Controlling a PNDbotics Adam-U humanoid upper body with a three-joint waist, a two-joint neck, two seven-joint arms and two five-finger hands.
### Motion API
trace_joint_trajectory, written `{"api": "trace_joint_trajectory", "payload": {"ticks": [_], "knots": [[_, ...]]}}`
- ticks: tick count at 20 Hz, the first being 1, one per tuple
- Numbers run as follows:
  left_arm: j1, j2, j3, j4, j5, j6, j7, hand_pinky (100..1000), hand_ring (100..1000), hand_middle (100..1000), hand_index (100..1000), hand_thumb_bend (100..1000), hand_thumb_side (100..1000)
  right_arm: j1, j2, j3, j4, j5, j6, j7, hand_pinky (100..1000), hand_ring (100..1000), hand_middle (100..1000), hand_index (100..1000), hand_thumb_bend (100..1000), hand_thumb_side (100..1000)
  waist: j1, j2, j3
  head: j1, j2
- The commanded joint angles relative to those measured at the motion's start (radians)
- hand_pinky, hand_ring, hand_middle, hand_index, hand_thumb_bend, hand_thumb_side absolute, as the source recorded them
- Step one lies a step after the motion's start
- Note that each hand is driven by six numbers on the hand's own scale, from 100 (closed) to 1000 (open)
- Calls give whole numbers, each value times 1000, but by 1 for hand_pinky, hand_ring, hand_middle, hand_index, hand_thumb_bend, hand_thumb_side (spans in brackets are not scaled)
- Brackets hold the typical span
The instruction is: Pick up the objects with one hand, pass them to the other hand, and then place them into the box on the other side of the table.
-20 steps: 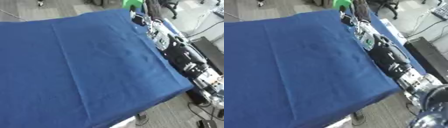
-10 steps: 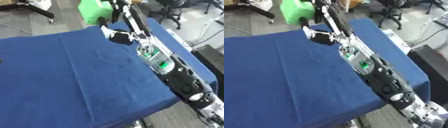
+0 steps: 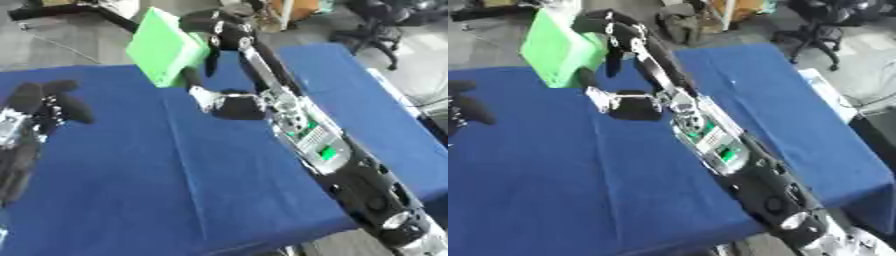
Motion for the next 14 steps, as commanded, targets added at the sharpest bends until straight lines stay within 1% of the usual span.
{"api": "trace_joint_trajectory", "payload": {"ticks": [1, 2, 4, 7, 10, 14], "knots": [[-24, -6, -12, -4, 9, -7, -14, 879, 621, 581, 841, 363, 922, -11, 15, 11, -21, -24, 0, 25, 340, 341, 180, 157, 100, 168, 4, -12, 2, 66, -2], [-26, -7, -16, -3, 11, -9, -17, 879, 624, 584, 841, 368, 922, -8, 22, 16, -21, -28, 2, 30, 339, 339, 179, 157, 100, 207, 4, -11, 2, 79, -2], [-30, -10, -25, -2, 17, -11, -23, 881, 627, 589, 845, 384, 918, -1, 40, 27, -21, -37, 8, 42, 336, 336, 177, 157, 100, 252, 2, -9, 2, 104, -2], [-35, -13, -39, 0, 19, -11, -34, 883, 634, 595, 847, 393, 914, 0, 59, 37, -21, -48, 17, 53, 335, 335, 177, 156, 100, 280, 0, -5, 1, 135, -2], [-41, -18, -52, 3, 16, -13, -46, 885, 642, 604, 850, 395, 896, -3, 65, 44, -21, -54, 19, 62, 335, 334, 176, 156, 100, 286, -2, -2, 2, 146, -2], [-51, -21, -74, 8, 11, -17, -66, 885, 643, 605, 852, 395, 889, -3, 74, 48, -21, -67, 29, 65, 332, 331, 175, 156, 100, 348, -4, 2, 1, 144, -2]]}}
